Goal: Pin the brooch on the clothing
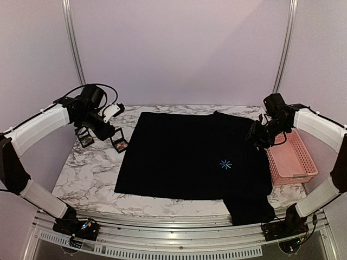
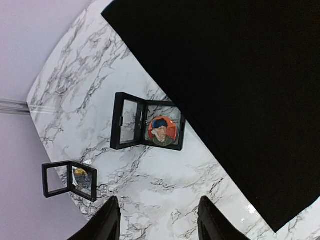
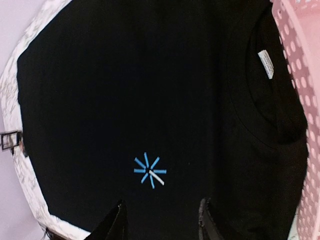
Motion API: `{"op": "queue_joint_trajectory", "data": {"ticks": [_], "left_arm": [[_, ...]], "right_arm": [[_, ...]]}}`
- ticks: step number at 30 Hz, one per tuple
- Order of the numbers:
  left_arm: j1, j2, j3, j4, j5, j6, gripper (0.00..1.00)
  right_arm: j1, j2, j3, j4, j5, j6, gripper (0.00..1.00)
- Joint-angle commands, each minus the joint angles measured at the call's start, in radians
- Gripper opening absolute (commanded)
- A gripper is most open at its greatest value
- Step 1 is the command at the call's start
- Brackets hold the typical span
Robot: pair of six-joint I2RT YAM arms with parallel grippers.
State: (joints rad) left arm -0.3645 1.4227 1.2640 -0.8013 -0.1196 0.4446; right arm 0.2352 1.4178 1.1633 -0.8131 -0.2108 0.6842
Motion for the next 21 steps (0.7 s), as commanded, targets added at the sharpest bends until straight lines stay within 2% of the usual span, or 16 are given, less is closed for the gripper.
{"op": "queue_joint_trajectory", "data": {"ticks": [1,5,12,15,17,19,21], "left_arm": [[-0.002,0.16,-0.024,0.101,-0.051,-0.084,0.49],[0.002,0.259,-0.043,0.203,-0.148,-0.096,0.48],[0.004,0.333,-0.035,0.232,-0.174,-0.068,0.47],[0.02,0.363,-0.017,0.236,-0.189,-0.083,0.38],[0.028,0.394,0.005,0.221,-0.165,-0.121,0.37],[0.037,0.427,0.022,0.214,-0.14,-0.172,0.4],[0.045,0.457,0.033,0.219,-0.111,-0.227,0.49]], "right_arm": [[0.036,0.18,-0.03,0.168,0.064,-0.061,0.42],[0.038,0.339,-0.022,0.197,0.12,-0.085,0.36],[0.038,0.534,-0.006,0.208,0.177,-0.113,0.33],[0.037,0.537,0.018,0.205,0.159,-0.112,0.33],[0.039,0.518,0.04,0.203,0.15,-0.117,0.33],[0.042,0.482,0.066,0.193,0.149,-0.12,0.34],[0.05,0.462,0.089,0.179,0.15,-0.119,0.33]]}}
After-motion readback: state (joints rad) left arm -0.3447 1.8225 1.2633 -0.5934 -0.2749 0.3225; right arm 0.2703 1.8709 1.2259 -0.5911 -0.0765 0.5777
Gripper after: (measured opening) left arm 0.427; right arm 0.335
